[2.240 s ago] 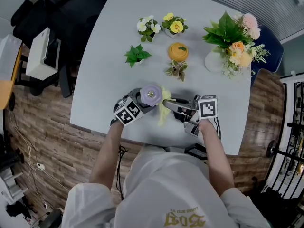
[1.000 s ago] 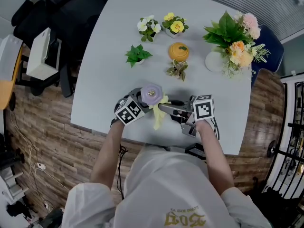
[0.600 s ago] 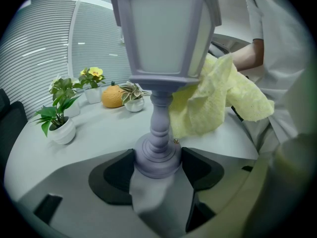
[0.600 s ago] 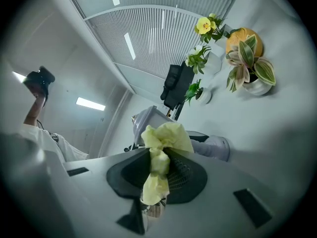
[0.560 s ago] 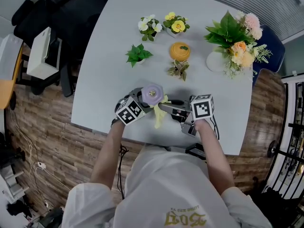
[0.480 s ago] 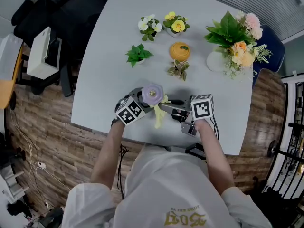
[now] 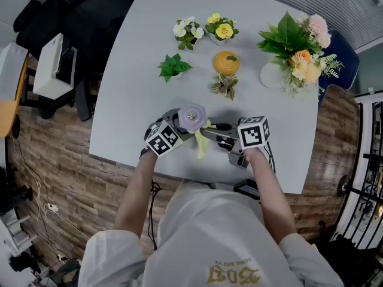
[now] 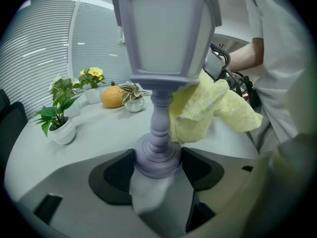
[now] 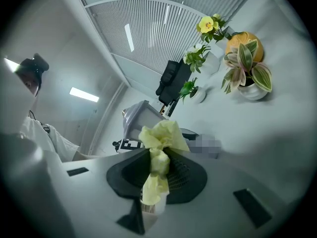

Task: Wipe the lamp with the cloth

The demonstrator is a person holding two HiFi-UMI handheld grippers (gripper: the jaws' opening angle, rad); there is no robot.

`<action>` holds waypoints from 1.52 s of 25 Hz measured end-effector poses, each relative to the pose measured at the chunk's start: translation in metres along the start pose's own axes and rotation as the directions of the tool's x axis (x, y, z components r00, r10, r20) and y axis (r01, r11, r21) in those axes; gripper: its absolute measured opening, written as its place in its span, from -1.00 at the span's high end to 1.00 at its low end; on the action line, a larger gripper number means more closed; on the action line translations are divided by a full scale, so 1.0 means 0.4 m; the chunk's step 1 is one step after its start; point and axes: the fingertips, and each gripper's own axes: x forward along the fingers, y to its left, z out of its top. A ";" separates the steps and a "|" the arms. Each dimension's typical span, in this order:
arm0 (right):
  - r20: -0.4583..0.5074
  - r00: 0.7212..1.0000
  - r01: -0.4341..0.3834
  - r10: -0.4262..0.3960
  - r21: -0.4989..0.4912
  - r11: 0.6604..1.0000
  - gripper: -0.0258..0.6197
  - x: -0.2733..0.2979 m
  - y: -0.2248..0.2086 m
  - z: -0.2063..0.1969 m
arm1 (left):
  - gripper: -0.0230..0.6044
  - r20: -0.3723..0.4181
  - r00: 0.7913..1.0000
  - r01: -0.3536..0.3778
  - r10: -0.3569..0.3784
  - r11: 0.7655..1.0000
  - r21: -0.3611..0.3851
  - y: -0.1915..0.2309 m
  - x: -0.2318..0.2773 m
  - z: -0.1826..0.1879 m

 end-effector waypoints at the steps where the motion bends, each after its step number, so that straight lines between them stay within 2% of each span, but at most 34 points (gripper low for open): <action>1: -0.002 1.000 0.003 -0.003 -0.002 1.000 0.68 0.001 -0.002 0.000 | -0.05 0.000 1.000 -0.001 0.001 1.000 0.000 0.000 0.000 0.000; 18: -0.026 0.995 0.098 -0.098 0.004 0.995 0.68 0.025 -0.049 -0.005 | -0.05 -0.002 1.000 0.000 0.000 1.000 -0.001 -0.001 -0.001 -0.001; 38: -0.037 0.991 0.133 -0.132 0.003 0.991 0.68 0.041 -0.071 -0.001 | -0.05 -0.001 1.000 0.000 0.000 1.000 0.000 -0.001 -0.002 0.001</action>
